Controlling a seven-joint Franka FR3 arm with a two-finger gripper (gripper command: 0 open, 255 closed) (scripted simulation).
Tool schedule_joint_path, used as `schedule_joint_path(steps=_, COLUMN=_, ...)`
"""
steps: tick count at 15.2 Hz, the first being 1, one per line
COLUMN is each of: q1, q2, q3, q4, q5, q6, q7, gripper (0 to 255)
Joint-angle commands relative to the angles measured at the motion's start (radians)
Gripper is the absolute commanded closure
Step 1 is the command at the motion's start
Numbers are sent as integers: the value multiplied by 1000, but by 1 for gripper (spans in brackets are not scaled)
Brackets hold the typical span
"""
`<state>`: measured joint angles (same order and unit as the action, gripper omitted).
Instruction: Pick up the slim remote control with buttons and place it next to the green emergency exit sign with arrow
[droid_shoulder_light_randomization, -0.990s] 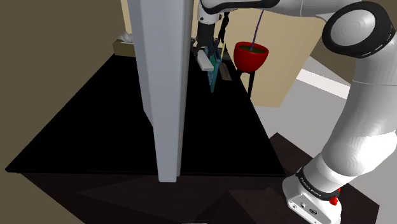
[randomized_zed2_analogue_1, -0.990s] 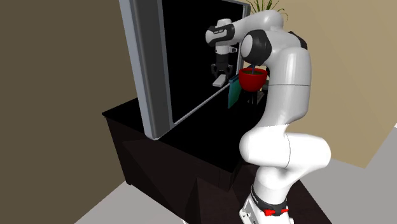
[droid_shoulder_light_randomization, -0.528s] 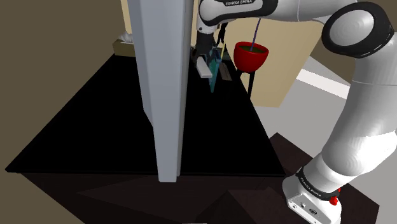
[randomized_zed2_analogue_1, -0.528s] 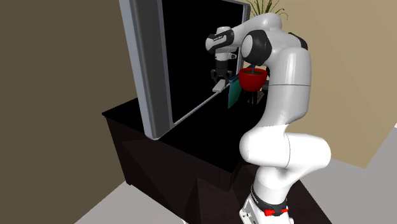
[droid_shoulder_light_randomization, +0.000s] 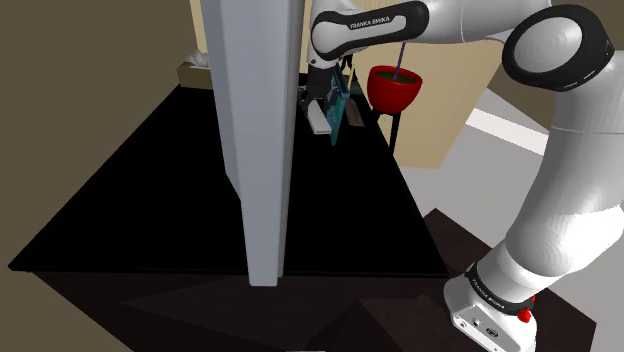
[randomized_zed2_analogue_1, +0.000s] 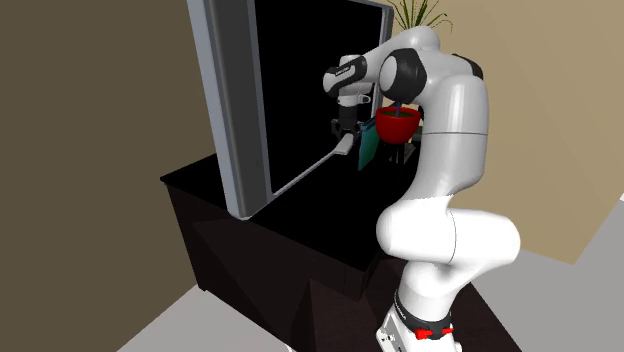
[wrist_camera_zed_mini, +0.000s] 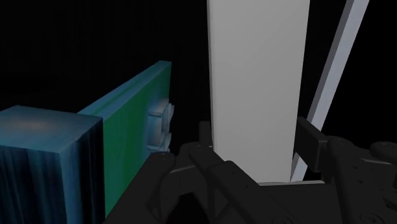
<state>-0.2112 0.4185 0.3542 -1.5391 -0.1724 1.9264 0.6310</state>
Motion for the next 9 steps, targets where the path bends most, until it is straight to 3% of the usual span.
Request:
schedule_joint_path(steps=1, q1=0, q2=7, q3=-2, q4=-18, q5=-4, q6=25, q7=3, gripper=255)
schedule_joint_path(steps=9, q1=2, q2=41, q3=-9, q4=-78, q5=-20, q6=117, q7=15, gripper=255)
